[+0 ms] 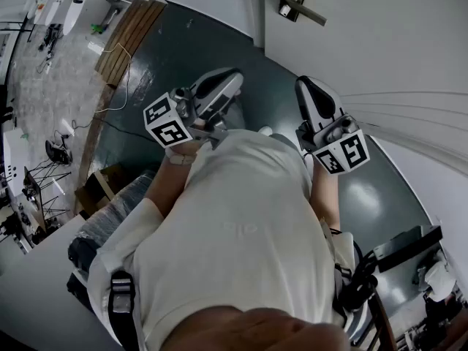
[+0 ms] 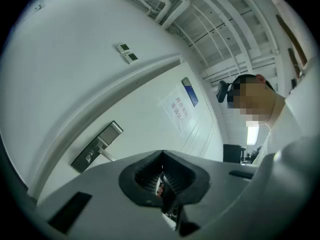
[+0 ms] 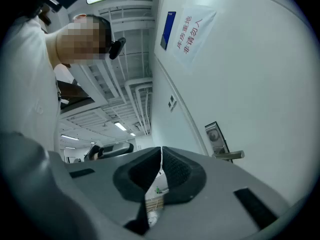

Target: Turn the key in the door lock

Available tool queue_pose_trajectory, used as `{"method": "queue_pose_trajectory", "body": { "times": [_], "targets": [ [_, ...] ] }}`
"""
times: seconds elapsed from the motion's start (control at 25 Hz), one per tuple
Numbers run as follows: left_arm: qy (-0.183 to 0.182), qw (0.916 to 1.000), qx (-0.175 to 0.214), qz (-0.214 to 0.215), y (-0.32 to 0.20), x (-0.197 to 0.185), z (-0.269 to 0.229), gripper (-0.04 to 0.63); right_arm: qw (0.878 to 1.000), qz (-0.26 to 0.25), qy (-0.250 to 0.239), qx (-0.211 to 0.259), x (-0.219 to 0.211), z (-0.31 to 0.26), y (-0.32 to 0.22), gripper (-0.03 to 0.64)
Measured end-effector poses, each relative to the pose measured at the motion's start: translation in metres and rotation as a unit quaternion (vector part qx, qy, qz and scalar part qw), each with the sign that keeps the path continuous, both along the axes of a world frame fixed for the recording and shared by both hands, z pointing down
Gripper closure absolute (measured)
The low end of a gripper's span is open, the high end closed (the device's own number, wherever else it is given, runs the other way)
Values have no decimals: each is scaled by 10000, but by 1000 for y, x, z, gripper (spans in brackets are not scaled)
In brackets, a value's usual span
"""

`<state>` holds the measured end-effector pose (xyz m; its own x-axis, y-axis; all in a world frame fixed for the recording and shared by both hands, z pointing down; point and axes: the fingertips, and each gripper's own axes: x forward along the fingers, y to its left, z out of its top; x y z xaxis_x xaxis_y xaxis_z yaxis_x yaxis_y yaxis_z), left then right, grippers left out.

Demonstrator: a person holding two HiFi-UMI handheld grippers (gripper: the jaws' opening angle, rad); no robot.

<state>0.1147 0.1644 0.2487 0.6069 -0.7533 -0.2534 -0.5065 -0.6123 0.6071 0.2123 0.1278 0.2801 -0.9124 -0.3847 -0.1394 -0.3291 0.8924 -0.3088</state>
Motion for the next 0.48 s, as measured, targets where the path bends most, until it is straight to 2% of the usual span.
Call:
{"method": "queue_pose_trajectory", "body": {
  "times": [0.28,0.48],
  "targets": [
    [74,9998,-46,169,-49,-41,13,587,9994,295,164,-14,-31,14,-46,594],
    [85,9986,-133,510,-99,-84,22,587,9973,658,313,-80,-69,21,-91,594]
  ]
}}
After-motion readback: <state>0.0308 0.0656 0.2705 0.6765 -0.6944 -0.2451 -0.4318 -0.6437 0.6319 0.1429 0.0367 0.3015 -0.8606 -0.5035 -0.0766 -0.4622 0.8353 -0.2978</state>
